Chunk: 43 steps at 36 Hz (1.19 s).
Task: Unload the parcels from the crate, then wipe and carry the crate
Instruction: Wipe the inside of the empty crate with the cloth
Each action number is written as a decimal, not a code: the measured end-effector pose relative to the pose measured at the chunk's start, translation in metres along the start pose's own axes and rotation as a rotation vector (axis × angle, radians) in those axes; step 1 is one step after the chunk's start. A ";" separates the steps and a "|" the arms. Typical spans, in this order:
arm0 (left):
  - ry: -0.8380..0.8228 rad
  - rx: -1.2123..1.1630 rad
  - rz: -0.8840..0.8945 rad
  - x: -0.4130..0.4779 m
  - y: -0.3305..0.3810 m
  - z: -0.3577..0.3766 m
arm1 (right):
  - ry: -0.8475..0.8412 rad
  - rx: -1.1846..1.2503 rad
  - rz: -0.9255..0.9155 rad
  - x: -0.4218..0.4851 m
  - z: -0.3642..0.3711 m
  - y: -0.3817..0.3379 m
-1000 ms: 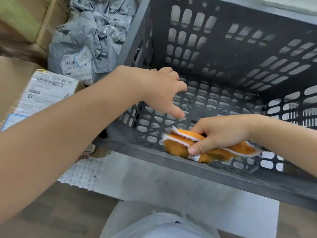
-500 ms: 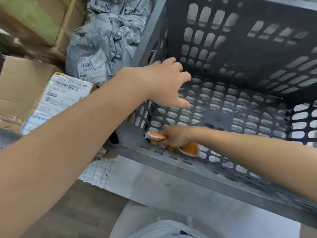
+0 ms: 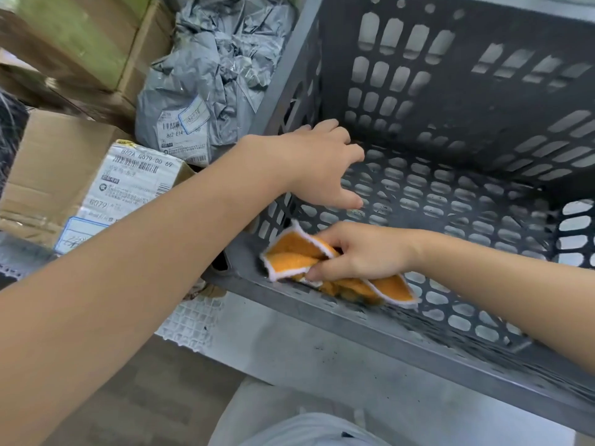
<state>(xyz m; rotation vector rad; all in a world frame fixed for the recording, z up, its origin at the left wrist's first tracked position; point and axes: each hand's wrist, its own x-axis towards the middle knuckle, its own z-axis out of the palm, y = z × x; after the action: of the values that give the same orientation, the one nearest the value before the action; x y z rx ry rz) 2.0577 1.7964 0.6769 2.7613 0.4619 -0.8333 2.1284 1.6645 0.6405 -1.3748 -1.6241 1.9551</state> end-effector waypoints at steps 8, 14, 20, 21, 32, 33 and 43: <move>-0.009 0.009 0.013 0.002 0.004 -0.004 | -0.043 0.086 0.034 -0.038 -0.002 0.024; -0.001 0.064 0.065 0.009 0.014 -0.010 | -0.152 0.063 0.291 -0.078 -0.020 0.065; -0.012 0.092 0.082 0.013 0.020 -0.011 | -0.259 0.013 0.499 -0.095 -0.031 0.095; -0.016 0.097 0.083 0.014 0.020 -0.010 | -0.227 -0.003 0.492 -0.090 -0.032 0.096; -0.080 0.193 0.099 0.025 0.031 -0.011 | -0.097 -0.370 0.248 0.038 0.012 0.080; -0.079 0.207 0.104 0.026 0.032 -0.012 | -0.105 -0.391 0.243 0.040 0.014 0.082; -0.083 0.296 0.184 0.041 0.059 -0.024 | -0.243 -0.575 0.491 -0.022 -0.003 0.104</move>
<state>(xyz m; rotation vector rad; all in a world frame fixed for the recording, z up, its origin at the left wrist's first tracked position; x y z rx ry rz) 2.1232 1.7581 0.6797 2.9589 0.0710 -1.0381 2.1800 1.6149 0.5615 -1.9634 -2.2625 2.0542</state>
